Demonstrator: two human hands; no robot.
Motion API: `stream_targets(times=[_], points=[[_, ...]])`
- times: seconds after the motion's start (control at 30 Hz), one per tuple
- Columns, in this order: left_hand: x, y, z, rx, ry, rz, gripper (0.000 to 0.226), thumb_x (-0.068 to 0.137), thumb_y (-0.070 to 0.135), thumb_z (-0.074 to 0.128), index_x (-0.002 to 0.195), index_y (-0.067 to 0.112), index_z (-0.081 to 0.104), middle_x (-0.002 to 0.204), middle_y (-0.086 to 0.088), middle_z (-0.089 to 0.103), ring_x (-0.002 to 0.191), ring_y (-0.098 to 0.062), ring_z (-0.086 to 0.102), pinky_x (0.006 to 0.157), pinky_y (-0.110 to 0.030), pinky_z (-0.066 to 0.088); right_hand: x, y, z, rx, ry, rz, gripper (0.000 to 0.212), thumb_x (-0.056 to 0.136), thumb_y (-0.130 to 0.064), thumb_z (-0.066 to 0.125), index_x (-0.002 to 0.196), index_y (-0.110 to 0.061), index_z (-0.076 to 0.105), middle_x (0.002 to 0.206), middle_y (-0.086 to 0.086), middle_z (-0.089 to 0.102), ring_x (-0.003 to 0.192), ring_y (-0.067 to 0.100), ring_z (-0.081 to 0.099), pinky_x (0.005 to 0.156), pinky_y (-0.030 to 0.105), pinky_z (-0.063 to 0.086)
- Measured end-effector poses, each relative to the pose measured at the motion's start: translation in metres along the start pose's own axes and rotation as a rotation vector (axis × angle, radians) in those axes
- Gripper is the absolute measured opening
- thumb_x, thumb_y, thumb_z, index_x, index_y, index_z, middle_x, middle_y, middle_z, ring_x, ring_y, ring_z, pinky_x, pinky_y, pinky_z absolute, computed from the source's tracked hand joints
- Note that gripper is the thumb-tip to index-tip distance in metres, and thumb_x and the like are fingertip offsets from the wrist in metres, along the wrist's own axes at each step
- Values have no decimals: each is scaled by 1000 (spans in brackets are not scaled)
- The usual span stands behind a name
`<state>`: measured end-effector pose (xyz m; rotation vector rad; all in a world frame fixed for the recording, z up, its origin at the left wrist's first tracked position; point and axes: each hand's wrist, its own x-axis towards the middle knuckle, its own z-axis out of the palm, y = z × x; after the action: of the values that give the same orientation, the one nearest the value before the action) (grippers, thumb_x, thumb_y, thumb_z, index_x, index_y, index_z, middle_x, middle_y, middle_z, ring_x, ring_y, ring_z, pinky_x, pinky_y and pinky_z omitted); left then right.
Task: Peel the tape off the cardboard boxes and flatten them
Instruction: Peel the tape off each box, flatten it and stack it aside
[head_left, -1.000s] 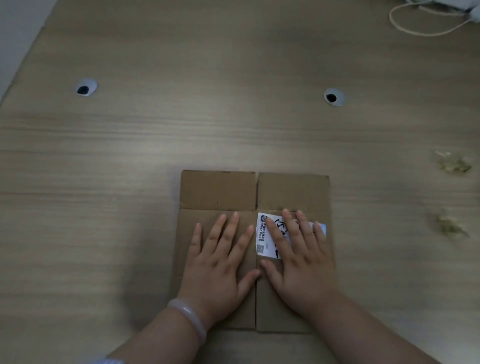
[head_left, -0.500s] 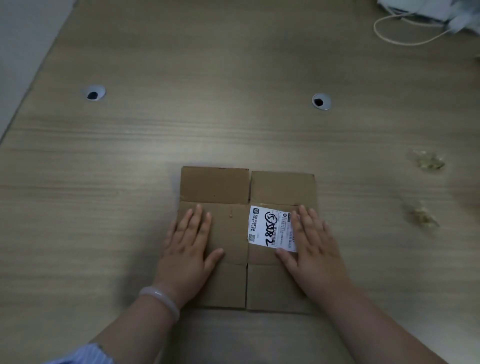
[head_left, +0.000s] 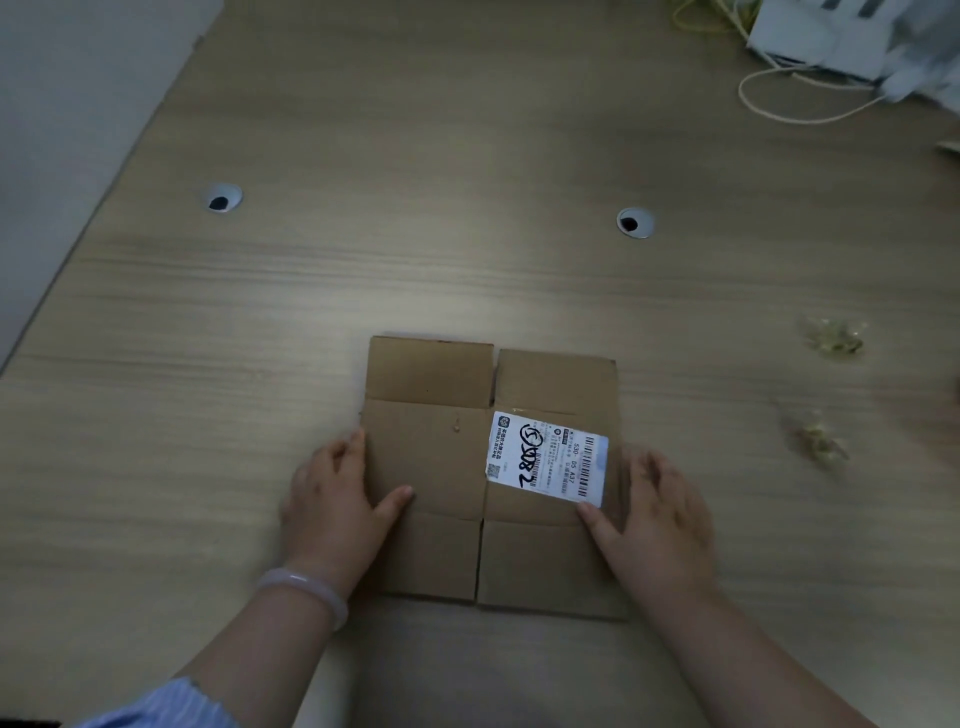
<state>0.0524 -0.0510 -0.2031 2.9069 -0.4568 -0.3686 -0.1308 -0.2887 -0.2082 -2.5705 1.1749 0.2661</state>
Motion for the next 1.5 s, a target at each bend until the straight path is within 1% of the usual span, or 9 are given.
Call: stream_targets(times=[0.1,0.27,0.43,0.6,0.73,0.93,1.1,1.27,1.5], points=[[-8,1,-1,-52,-49,-155,84,69,60,70,140,26,39,124,-11,51,117,-32,48,94,-40,44,-9,-2,-4,57,40,28,75,80,-63,54,143,-28,33,139,0,32,132,20,26,111,35,21],[-24,13,0,-220,-105,-320,86,60,51,81,135,27,46,122,-15,54,114,-35,52,95,-40,46,-9,0,-5,226,-10,79,74,77,-46,70,138,-18,41,136,5,44,128,24,36,109,37,30],[-50,13,6,-517,-101,-299,90,57,37,86,135,19,45,123,-13,54,113,-28,51,101,-37,44,-18,12,-15,509,34,32,67,69,-23,81,128,-13,50,121,6,55,115,20,48,97,30,41],[-77,26,-15,-670,-144,-165,82,69,14,83,138,23,38,115,-3,58,102,-22,57,87,-30,46,-42,26,-38,612,66,33,69,69,-17,82,129,-16,50,109,-1,54,103,16,54,85,22,40],[-93,38,-41,-717,-145,16,79,76,12,77,140,31,35,113,2,56,95,-16,56,80,-26,43,-72,43,-62,704,99,78,71,72,-19,81,134,-18,47,117,1,58,101,14,57,85,24,43],[-118,61,-78,-782,-174,267,74,85,15,69,143,38,29,116,6,53,86,3,52,69,-16,42,-141,76,-97,814,265,185,67,73,-28,80,132,-30,48,101,-10,61,85,7,61,75,26,49],[-150,105,-94,-758,-243,482,62,90,24,63,142,39,33,128,13,44,107,-13,49,93,-36,46,-215,119,-115,871,480,314,60,75,-28,79,128,-34,52,87,0,59,77,14,60,65,21,44],[-198,162,-92,-715,-270,700,58,88,26,65,138,40,38,124,12,44,105,-14,47,83,-28,41,-294,174,-133,883,606,401,61,77,-32,76,130,-41,48,89,0,57,83,12,60,72,27,49],[-294,256,-80,-657,-322,912,53,85,30,68,131,43,46,119,7,52,99,-15,51,80,-30,41,-396,263,-155,899,775,535,55,84,-34,70,134,-42,48,102,-15,59,91,3,57,67,14,40]])
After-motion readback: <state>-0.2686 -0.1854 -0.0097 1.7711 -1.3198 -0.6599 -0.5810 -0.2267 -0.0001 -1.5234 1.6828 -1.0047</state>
